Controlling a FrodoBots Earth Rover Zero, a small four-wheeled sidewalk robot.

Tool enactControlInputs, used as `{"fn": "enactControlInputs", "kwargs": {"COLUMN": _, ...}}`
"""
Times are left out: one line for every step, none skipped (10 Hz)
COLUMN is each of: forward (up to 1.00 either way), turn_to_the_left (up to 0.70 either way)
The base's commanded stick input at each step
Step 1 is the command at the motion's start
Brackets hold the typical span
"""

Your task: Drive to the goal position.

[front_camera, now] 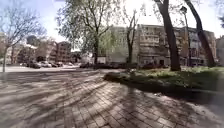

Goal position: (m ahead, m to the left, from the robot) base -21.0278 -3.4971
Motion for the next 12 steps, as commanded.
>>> {"fn": "enactControlInputs", "kwargs": {"forward": 0.0, "turn_to_the_left": 0.7}}
{"fn": "enactControlInputs", "kwargs": {"forward": 0.0, "turn_to_the_left": 0.7}}
{"fn": "enactControlInputs", "kwargs": {"forward": 0.0, "turn_to_the_left": 0.7}}
{"fn": "enactControlInputs", "kwargs": {"forward": 0.0, "turn_to_the_left": 0.7}}
{"fn": "enactControlInputs", "kwargs": {"forward": 0.0, "turn_to_the_left": 0.7}}
{"fn": "enactControlInputs", "kwargs": {"forward": 0.0, "turn_to_the_left": 0.7}}
{"fn": "enactControlInputs", "kwargs": {"forward": 0.0, "turn_to_the_left": 0.7}}
{"fn": "enactControlInputs", "kwargs": {"forward": 0.0, "turn_to_the_left": 0.7}}
{"fn": "enactControlInputs", "kwargs": {"forward": 0.0, "turn_to_the_left": 0.7}}
{"fn": "enactControlInputs", "kwargs": {"forward": 0.0, "turn_to_the_left": 0.7}}
{"fn": "enactControlInputs", "kwargs": {"forward": 0.0, "turn_to_the_left": 0.7}}
{"fn": "enactControlInputs", "kwargs": {"forward": 0.0, "turn_to_the_left": 0.7}}
